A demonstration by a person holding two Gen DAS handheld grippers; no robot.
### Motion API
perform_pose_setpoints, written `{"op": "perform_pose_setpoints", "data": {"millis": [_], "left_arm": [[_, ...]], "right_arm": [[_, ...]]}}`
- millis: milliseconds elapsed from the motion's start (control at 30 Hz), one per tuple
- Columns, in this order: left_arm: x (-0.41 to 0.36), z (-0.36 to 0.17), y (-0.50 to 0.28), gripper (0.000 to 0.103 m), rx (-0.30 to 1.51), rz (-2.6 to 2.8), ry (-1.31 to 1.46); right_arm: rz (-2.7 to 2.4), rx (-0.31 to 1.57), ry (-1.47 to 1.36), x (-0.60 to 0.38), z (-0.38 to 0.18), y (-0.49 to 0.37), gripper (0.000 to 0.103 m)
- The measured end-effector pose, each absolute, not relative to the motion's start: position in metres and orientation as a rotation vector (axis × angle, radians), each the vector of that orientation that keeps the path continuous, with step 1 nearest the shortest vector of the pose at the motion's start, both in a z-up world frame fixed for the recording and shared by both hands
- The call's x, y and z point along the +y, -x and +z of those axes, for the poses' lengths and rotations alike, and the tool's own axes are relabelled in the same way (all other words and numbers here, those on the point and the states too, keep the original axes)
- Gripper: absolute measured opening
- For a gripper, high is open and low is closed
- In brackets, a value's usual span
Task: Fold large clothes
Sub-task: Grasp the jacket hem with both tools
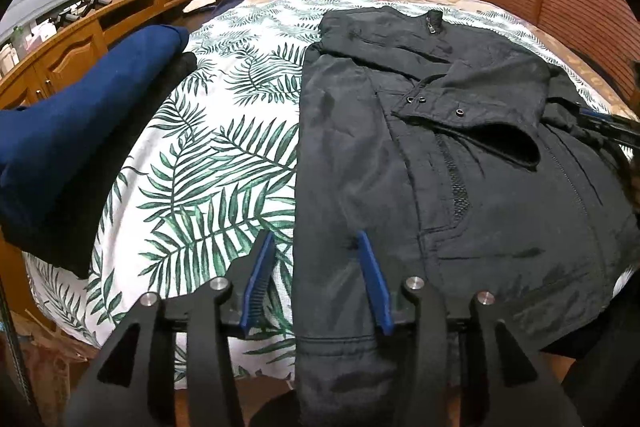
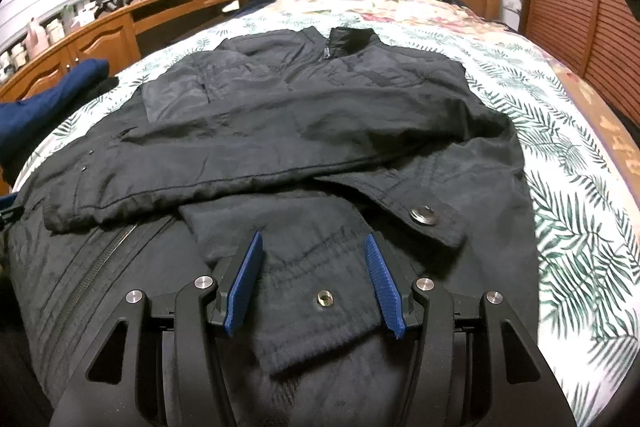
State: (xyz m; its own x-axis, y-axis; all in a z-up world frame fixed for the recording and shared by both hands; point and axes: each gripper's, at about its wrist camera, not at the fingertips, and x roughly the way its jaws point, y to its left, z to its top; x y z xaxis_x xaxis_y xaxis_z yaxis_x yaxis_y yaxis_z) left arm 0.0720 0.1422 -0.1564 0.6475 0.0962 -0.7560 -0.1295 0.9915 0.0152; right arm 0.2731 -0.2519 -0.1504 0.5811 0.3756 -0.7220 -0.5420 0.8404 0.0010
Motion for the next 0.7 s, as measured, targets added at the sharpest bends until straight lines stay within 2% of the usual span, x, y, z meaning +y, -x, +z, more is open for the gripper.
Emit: {"op": "perform_pose_setpoints", "data": {"millis": [133, 333, 700], "left_arm": [[0.143, -0.157, -0.071, 0.045, 0.849, 0.125, 0.049], [0.146, -0.158, -0.068, 0.045, 0.831, 0.115, 0.068], [0.148, -0.159, -0.061, 0.046, 0.820, 0.097, 0.084]], "right_arm": [[0.497, 0.801, 0.230, -0.273, -0.142, -0.256, 0.055], [0.425, 0.829, 0.250, -0.321, -0.136, -0.218, 0.062], [0.362, 0.919, 0.244, -0.371, -0.147, -0.188, 0.063]]}}
